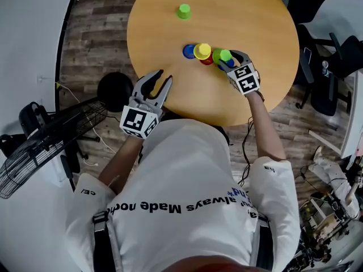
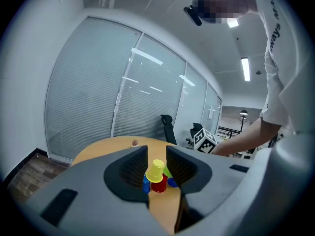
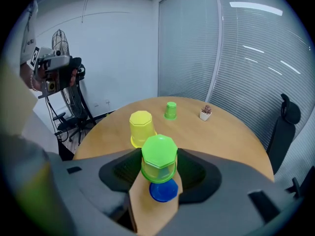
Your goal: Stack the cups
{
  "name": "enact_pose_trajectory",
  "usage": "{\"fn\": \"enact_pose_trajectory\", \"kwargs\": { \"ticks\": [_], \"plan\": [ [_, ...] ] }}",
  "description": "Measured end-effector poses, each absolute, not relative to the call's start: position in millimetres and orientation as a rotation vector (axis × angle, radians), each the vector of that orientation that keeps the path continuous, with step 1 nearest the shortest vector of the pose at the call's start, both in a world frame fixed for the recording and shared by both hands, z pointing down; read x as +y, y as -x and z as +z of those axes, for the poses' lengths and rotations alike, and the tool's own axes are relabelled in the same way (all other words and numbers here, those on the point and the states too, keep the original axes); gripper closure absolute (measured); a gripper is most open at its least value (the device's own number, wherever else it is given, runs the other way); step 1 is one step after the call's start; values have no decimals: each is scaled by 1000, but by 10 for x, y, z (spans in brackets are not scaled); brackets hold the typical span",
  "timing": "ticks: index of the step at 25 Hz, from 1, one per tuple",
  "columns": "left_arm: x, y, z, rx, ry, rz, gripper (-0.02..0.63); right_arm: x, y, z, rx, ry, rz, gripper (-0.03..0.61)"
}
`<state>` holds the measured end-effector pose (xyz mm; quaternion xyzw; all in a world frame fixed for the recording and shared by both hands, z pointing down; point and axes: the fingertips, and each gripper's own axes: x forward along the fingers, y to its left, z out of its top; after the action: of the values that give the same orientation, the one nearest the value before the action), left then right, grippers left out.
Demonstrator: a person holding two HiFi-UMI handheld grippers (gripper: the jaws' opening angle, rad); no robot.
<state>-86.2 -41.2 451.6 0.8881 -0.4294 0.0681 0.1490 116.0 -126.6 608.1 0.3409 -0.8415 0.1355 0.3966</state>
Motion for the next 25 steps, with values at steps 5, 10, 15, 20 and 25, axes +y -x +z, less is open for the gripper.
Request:
{"fn": "enact_pose_trajectory", "kwargs": {
  "ticks": [5,10,15,20,25],
  "plan": [
    [-421,855,4515,-1228,-2555,202,480,-1214,-1165,6160,-2117,-853,355,336],
    [-422,882,4527,-1228,-2553,204,480,-1181,-1095,6161,-2136,-826,366,309],
    [-430,913,4548,-1230,-2552,201,480,-1213,-947,5839,-2211,-801,331,302],
    [-465,894,4530,-1246,-2543,192,480,-1527,-832,5434,-2264,-789,228,302],
    [-484,948,4521,-1267,-2530,182,480,-1846,-684,5116,-2315,-777,175,302]
  ]
}}
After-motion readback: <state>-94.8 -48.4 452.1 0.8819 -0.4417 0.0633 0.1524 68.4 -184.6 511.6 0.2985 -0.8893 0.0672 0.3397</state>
